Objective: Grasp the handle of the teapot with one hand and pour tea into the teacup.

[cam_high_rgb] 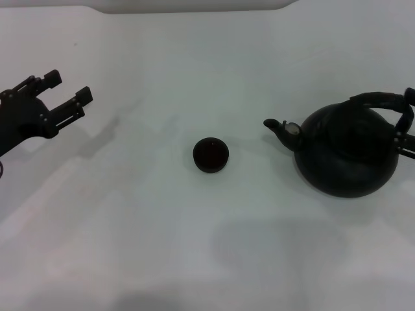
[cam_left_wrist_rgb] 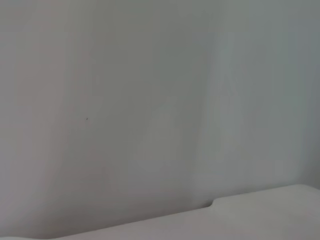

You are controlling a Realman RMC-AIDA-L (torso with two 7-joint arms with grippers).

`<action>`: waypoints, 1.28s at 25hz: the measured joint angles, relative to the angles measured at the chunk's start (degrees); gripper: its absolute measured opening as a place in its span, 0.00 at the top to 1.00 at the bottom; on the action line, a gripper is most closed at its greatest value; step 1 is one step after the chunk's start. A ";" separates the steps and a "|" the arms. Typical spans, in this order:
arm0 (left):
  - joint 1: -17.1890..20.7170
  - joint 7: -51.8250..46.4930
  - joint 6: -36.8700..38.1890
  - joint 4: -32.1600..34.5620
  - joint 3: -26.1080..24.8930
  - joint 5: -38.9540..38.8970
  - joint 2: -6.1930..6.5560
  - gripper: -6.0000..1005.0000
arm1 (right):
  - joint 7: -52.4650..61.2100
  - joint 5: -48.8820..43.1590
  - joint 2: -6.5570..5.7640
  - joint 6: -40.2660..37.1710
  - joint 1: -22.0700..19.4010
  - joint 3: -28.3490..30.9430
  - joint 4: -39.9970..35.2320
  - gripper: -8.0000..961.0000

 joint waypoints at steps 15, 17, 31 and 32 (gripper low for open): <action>0.30 1.20 0.96 -0.13 -1.39 -0.24 0.05 0.24 | -2.57 -5.82 -2.72 -10.11 1.71 23.95 9.72 0.09; 0.30 2.70 1.33 -0.56 -4.85 -0.67 -0.28 0.24 | -9.00 -2.17 -0.88 -10.54 3.18 32.68 14.33 0.09; 0.34 15.29 -1.92 -7.54 -16.47 -18.16 -0.37 0.24 | -31.72 4.80 1.82 -8.71 10.72 49.08 30.19 0.09; 0.24 15.32 -1.85 -7.68 -16.48 -18.20 -0.41 0.24 | -31.80 4.81 1.81 -8.36 10.94 49.07 30.21 0.09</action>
